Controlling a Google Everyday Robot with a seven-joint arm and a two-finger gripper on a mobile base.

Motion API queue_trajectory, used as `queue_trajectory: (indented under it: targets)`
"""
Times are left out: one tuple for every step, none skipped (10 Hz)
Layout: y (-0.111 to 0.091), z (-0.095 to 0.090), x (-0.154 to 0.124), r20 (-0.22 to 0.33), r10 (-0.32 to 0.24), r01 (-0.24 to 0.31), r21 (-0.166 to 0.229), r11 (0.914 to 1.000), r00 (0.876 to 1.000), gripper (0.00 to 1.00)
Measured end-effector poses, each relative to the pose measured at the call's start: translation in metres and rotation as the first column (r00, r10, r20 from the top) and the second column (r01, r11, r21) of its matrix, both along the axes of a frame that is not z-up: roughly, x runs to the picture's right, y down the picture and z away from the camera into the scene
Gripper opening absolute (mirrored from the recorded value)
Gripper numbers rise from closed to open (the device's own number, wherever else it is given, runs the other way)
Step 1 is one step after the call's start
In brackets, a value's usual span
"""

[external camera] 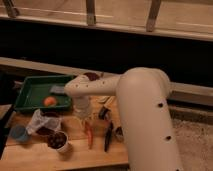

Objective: Place pepper in tray

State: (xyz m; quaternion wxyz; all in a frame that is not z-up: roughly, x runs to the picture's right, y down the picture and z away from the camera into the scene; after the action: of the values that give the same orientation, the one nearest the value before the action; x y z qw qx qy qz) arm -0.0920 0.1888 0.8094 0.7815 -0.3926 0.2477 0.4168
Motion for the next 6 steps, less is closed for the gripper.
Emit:
queue_trajectory:
  targets:
    - [-0.011,-0.004,0.002,-0.002,0.003,-0.003,0.027,0.9996,1.000,0.00]
    - [-0.029,-0.010,0.007,-0.004,0.014,-0.014,0.068,0.9976,1.000,0.00]
    - [-0.049,-0.014,0.014,-0.011,0.023,-0.022,0.111,0.9935,1.000,0.00]
    - [-0.064,-0.016,0.019,-0.020,0.033,-0.030,0.142,0.9894,0.999,0.00]
    - [-0.090,-0.016,0.027,-0.037,0.050,-0.042,0.194,0.9801,0.998,0.00]
    - [-0.109,-0.015,0.031,-0.048,0.064,-0.052,0.227,0.9726,0.997,0.00]
